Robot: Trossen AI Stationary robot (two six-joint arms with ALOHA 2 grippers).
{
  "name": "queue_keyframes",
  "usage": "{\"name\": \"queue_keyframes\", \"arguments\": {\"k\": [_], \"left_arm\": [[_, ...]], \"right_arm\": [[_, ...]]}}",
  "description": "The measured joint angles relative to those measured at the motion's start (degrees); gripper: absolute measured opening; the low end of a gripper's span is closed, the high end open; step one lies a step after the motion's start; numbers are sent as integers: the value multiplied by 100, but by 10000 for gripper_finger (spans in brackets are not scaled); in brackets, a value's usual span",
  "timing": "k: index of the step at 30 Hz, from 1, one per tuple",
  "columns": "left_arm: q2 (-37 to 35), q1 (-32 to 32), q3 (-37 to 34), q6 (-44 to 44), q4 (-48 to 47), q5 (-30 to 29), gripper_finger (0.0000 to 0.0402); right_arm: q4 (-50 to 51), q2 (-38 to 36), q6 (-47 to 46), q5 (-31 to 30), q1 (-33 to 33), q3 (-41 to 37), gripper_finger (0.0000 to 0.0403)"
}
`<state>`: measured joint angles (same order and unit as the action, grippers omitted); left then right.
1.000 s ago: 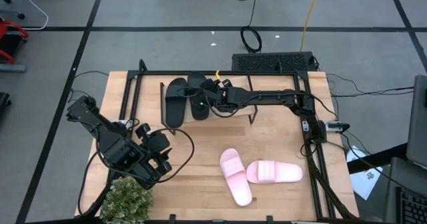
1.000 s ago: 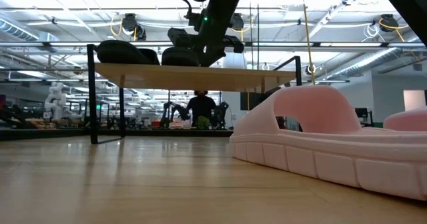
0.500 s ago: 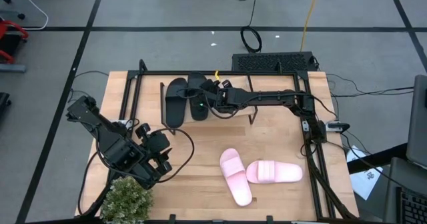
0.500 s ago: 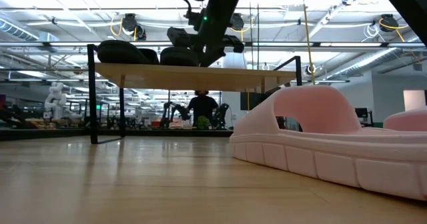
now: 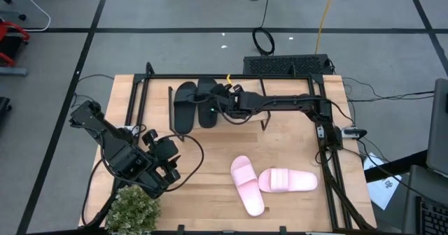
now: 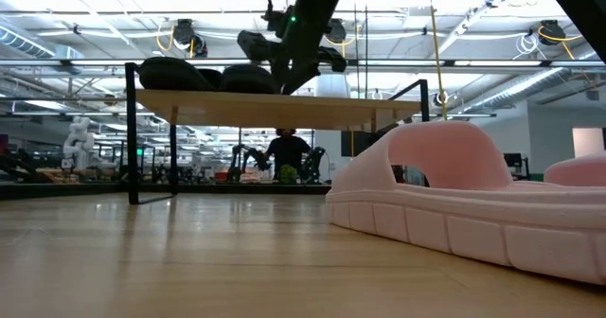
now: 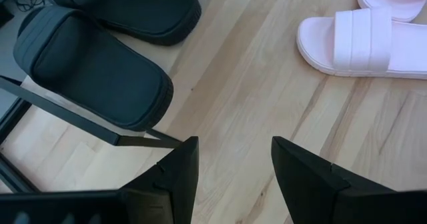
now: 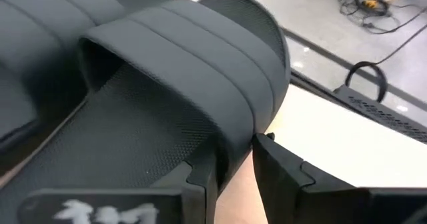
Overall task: Pick and place slides into the shelf
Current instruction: Put the black slide on the shelf
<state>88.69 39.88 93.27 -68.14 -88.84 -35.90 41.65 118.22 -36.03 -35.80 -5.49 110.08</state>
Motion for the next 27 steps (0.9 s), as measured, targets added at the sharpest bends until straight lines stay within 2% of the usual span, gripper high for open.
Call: {"name": "queue_keyframes", "arguments": {"k": [27], "left_arm": [[2,114,0,-59,44,26,186]], "right_arm": [[214,-259,-81,8,150,7,81]]}}
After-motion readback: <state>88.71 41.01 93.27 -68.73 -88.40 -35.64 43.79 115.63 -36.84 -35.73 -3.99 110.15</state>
